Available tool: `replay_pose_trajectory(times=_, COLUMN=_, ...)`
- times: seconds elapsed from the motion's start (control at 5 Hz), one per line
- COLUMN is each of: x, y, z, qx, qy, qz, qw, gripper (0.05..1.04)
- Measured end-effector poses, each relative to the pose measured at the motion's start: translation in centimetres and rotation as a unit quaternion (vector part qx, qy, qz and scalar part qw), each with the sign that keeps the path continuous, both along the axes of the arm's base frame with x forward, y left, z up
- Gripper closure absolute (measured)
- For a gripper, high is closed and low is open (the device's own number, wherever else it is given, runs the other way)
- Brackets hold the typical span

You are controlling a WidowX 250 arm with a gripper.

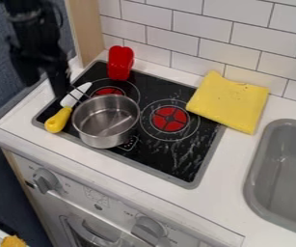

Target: Move the knife to the right side of the silver pot

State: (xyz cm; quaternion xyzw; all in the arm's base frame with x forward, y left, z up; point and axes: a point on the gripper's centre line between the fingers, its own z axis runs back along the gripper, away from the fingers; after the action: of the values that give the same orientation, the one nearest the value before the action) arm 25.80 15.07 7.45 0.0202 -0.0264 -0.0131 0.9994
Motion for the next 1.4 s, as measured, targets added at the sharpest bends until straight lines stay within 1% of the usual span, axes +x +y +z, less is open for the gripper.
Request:
replay_pose_trajectory(times=0.2, x=-1.2, y=0.0, z=-1.4, qx=0.012, qy=0.023, qz=0.012, qw=0.9996, gripper=0.083)
replay_pose_trajectory(times=0.4, x=-1.8, y=0.3, z=-2.9, qx=0.013, qy=0.055, qz=0.019, qw=0.9982, gripper=0.083)
replay_pose_trajectory(times=0.6, x=-1.7, y=0.5, z=-4.5, qx=0.007, qy=0.092, qz=0.025, qw=0.9954, gripper=0.083)
replay_pose_trajectory(times=0.8, x=-0.9, y=0.4, z=-5.4, qx=0.017, qy=0.119, qz=0.018, qw=0.9926, gripper=0.083)
replay_pose_trajectory(times=1.0, x=-0.4, y=0.2, z=-5.9, qx=0.033, qy=0.134, qz=0.011, qw=0.9903, gripper=0.134)
replay_pose_trajectory(times=1.2, x=-0.2, y=-0.1, z=-5.9, qx=0.048, qy=0.135, qz=0.003, qw=0.9896, gripper=0.418)
replay_pose_trajectory(times=1.4, x=-0.4, y=-0.1, z=-6.0, qx=0.047, qy=0.137, qz=0.004, qw=0.9895, gripper=0.602)
